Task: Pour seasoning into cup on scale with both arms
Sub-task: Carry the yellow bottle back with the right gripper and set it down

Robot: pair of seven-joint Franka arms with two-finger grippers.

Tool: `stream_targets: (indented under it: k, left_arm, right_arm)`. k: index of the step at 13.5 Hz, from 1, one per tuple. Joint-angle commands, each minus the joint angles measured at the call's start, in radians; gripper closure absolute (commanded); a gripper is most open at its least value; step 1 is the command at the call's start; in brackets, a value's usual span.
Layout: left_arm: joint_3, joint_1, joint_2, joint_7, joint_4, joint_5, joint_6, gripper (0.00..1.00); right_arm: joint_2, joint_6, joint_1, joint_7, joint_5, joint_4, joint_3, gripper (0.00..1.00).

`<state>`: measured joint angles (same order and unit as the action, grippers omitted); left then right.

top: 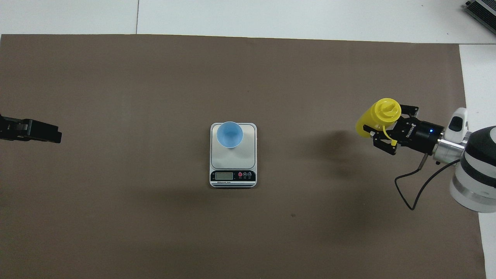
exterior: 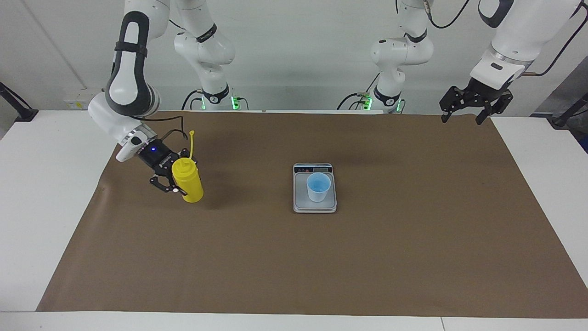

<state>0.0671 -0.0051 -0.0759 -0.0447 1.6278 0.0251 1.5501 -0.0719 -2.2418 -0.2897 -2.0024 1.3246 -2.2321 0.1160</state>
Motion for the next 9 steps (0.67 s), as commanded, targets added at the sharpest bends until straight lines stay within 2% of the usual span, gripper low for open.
stream_targets:
  k: [1,3,6,8,9]
  left_arm:
    - [0.008,0.016,-0.015,0.003,0.007,0.007,-0.016,0.0]
    - [0.008,0.016,-0.015,0.003,0.007,0.007,-0.016,0.0]
    - [0.008,0.016,-0.015,0.003,0.007,0.007,-0.016,0.0]
    - [0.008,0.016,-0.015,0.003,0.007,0.007,-0.016,0.0]
    - [0.008,0.016,-0.015,0.003,0.007,0.007,-0.016,0.0]
  right_arm:
    - [-0.015,0.013,-0.045,-0.073,0.065,-0.021,0.014,1.0]
    - [-0.054,0.028,-0.066,-0.151,0.105,-0.021,0.014,1.0]
    - [-0.153,0.105,-0.118,-0.32,0.175,-0.018,0.014,1.0]
    - [-0.177,0.131,-0.138,-0.361,0.179,-0.017,0.013,1.0]
    - [-0.177,0.136,-0.138,-0.362,0.18,-0.014,0.014,0.33]
